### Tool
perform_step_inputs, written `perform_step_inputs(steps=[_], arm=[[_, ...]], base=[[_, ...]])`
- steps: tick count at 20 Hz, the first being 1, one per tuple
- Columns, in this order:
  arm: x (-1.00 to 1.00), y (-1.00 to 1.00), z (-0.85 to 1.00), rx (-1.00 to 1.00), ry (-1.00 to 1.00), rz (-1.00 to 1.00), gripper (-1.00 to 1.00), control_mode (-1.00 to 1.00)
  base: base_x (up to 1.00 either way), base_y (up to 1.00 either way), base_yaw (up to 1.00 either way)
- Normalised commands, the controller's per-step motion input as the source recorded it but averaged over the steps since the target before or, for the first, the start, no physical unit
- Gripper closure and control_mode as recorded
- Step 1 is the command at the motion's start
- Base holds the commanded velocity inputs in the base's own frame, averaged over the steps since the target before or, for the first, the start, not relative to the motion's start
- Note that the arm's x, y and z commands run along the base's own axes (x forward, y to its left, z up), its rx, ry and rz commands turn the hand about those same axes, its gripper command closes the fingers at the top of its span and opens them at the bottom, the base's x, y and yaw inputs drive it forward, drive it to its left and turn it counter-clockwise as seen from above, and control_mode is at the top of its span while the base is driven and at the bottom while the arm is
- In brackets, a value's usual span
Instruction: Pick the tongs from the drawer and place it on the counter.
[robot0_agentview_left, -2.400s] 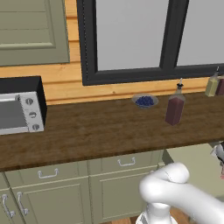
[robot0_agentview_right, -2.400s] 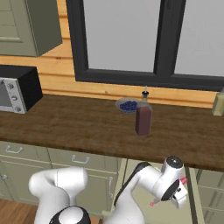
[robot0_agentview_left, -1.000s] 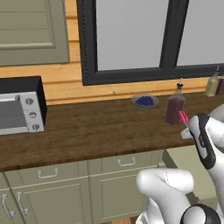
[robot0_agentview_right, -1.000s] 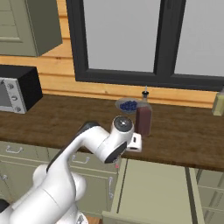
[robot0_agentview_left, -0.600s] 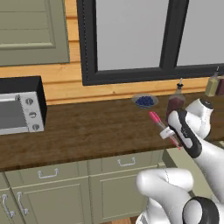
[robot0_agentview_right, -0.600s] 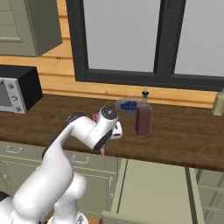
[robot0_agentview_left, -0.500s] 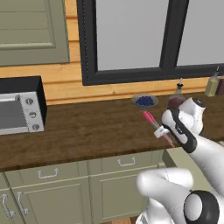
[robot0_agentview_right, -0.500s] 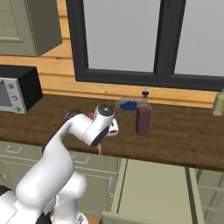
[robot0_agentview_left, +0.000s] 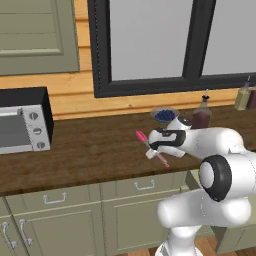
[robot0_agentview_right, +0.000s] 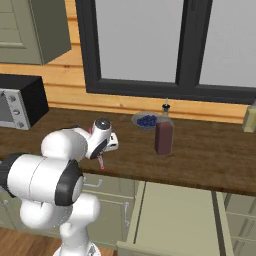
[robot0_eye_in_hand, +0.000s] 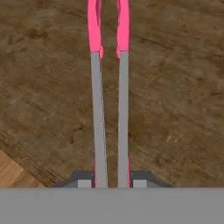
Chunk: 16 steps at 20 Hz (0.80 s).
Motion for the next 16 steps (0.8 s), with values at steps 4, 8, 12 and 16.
perform_step_inputs(steps=[4, 8, 12, 16], arm=[[0.86, 0.38, -0.05, -0.01, 0.13, -0.03, 1.00, -1.00], [0.67, 0.21, -0.03, -0.01, 0.18, -0.02, 1.00, -1.00], [0.50, 0.12, -0.15, 0.00, 0.05, 0.00, 1.00, -1.00], [0.28, 0.02, -0.16, 0.00, 0.06, -0.01, 1.00, -1.00]], base=[[0.00, 0.00, 0.00], [0.00, 0.00, 0.00], [0.00, 0.00, 0.00], [0.00, 0.00, 0.00]])
